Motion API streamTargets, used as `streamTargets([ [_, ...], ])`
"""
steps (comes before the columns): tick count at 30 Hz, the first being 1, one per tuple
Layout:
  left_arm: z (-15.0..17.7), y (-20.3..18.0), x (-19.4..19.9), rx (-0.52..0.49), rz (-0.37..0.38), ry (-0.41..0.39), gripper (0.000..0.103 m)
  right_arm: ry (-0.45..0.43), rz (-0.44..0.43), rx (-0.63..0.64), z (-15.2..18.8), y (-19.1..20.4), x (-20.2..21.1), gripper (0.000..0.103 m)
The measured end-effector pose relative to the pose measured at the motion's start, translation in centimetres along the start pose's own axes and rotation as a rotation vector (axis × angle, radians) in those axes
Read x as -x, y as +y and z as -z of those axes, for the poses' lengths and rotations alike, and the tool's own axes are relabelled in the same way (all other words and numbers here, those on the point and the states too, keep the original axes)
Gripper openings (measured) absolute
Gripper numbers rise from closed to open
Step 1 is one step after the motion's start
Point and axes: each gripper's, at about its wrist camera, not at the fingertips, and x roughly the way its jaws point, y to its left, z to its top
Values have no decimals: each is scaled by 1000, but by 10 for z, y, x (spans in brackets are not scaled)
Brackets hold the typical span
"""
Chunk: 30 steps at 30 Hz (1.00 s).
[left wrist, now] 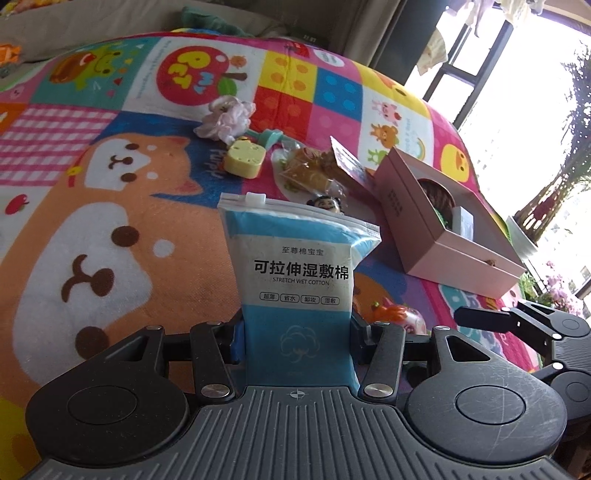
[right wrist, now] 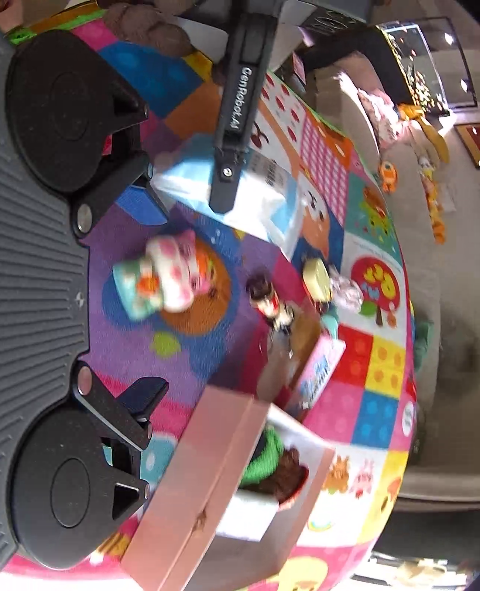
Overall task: Organize objects
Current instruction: 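Grasp the blue wet cotton bag with left tool while right grasps pink pig figurine, then place the blue bag and pig figurine into the pink box with both tools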
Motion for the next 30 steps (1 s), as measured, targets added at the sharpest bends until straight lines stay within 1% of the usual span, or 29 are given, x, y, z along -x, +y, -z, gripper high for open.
streamTargets([
  [1, -1, 1, 1, 0, -3, 1, 55, -1, 1, 10, -1, 3, -3, 89],
  [3, -1, 1, 2, -4, -8, 3, 55, 5, 4, 34, -3, 10, -10, 82],
  [4, -1, 1, 2, -4, -7, 3, 55, 15, 7, 47, -4, 13, -15, 73],
  [5, -1, 1, 3, -6, -7, 3, 55, 28, 11, 60, -5, 15, -19, 63],
  [7, 0, -1, 5, -14, -8, 6, 55, 51, 9, 75, -5, 18, -21, 48],
  [11, 4, -11, 8, -49, -4, 35, 55, 45, 16, 71, 1, 14, -3, 47],
  [13, 8, -19, 8, -72, 12, 75, 55, 38, 13, 38, 6, 3, 17, 47],
  [15, 12, -30, 9, -97, 36, 113, 55, 10, 21, -9, 14, -12, 41, 47],
  [17, 15, -48, 9, -120, 72, 142, 55, -40, 67, -52, 23, -29, 67, 47],
  [19, 12, -70, 8, -145, 120, 152, 55, -101, 134, -98, 32, -49, 94, 47],
  [22, -8, -116, 2, -187, 197, 128, 55, -204, 244, -162, 45, -81, 131, 47],
  [24, -29, -151, -11, -212, 249, 101, 55, -255, 308, -212, 54, -101, 149, 47],
  [26, -51, -186, -34, -234, 277, 79, 55, -290, 338, -276, 64, -121, 161, 47],
  [30, -87, -235, -103, -194, 322, 77, 55, -320, 358, -371, 84, -147, 170, 47],
])
